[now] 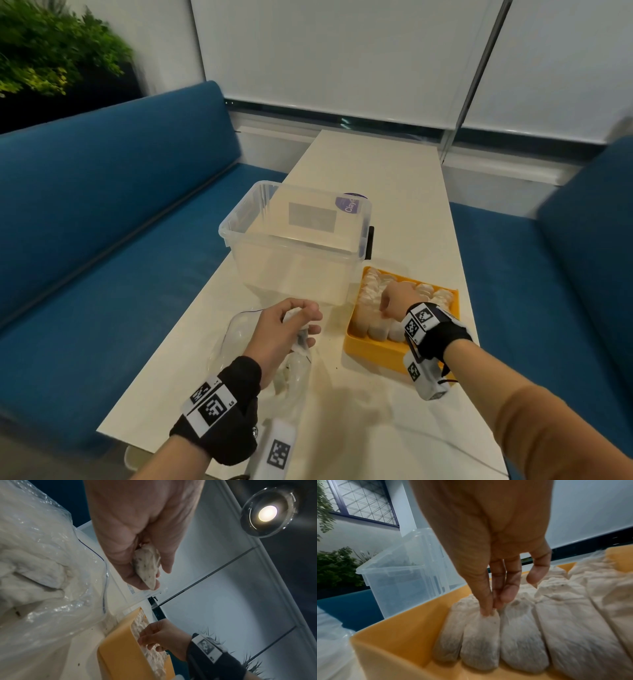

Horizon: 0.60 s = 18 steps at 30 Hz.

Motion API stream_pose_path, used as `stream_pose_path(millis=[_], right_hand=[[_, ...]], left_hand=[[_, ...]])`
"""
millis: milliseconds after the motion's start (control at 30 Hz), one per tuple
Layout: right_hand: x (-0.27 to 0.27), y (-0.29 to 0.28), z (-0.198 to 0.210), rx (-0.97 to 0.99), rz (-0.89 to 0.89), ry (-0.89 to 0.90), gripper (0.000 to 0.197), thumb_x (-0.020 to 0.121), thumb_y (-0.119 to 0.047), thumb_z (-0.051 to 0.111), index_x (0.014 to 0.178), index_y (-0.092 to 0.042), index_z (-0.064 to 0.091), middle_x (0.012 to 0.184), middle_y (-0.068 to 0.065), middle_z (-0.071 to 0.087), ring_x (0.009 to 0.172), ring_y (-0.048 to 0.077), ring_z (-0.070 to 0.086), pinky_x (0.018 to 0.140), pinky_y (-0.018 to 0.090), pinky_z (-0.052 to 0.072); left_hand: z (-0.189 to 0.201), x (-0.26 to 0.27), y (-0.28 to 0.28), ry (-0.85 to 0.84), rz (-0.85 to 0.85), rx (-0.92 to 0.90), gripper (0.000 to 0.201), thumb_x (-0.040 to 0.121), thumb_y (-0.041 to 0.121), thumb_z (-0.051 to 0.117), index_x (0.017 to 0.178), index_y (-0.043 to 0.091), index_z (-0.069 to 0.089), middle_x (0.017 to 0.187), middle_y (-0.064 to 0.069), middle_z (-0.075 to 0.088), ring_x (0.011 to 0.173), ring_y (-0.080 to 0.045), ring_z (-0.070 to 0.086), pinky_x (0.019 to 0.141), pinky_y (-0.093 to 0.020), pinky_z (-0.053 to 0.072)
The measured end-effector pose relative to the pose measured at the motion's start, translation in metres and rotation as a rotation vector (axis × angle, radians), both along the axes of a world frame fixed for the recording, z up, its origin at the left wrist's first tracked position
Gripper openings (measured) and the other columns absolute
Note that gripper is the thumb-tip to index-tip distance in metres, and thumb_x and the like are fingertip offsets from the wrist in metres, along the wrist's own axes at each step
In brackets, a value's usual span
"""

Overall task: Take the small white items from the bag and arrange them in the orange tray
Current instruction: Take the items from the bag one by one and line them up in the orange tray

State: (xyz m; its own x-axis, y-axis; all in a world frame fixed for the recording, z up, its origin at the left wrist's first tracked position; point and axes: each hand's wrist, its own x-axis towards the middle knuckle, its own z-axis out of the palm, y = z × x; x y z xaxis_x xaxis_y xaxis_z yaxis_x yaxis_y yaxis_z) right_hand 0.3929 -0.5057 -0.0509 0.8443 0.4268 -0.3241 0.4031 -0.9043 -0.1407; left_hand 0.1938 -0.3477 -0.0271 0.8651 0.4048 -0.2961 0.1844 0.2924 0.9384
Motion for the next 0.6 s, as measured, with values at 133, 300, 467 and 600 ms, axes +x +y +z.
stream_pose_path(millis=[133,300,467,600], right_hand=[[-0.005,-0.006,0.013,0.041,-0.008,-0.012,0.011,0.082,-0.018,0.068,0.093,-0.018,0.068,0.104,0.003,0.065,0.097,0.025,0.061,0.088,0.041,0.052],[-0.044,-0.013,0.057,0.428,0.018,-0.083,0.012,0.086,-0.018,0.062,0.096,-0.021,0.066,0.094,-0.002,0.064,0.092,0.017,0.06,0.086,0.036,0.05],[-0.106,-0.004,0.089,0.643,0.252,-0.026,0.027,0.086,-0.028,0.064,0.113,-0.027,0.062,0.095,-0.006,0.062,0.08,0.009,0.059,0.071,0.018,0.046],[-0.117,0.004,0.083,0.607,0.313,-0.033,0.032,0.085,-0.031,0.062,0.117,-0.031,0.059,0.093,-0.004,0.056,0.073,-0.003,0.046,0.062,0.011,0.032]], left_hand=[[0.01,-0.001,-0.005,0.041,-0.019,-0.149,0.037,0.095,0.041,0.054,0.11,0.009,0.066,0.106,-0.01,0.071,0.087,-0.02,0.067,0.067,-0.027,0.055],[0.022,0.002,-0.007,0.062,-0.037,-0.399,0.06,0.093,0.057,0.042,0.118,0.006,0.06,0.103,-0.012,0.072,0.079,-0.018,0.067,0.064,-0.027,0.058],[0.03,0.007,-0.014,0.08,-0.13,-0.471,0.076,0.088,0.07,0.032,0.127,0.009,0.056,0.108,-0.014,0.07,0.082,-0.021,0.065,0.071,-0.034,0.058],[0.04,0.009,-0.026,0.074,-0.239,-0.428,0.08,0.089,0.071,0.026,0.125,0.008,0.057,0.084,-0.009,0.07,0.065,-0.02,0.063,0.055,-0.026,0.053]])
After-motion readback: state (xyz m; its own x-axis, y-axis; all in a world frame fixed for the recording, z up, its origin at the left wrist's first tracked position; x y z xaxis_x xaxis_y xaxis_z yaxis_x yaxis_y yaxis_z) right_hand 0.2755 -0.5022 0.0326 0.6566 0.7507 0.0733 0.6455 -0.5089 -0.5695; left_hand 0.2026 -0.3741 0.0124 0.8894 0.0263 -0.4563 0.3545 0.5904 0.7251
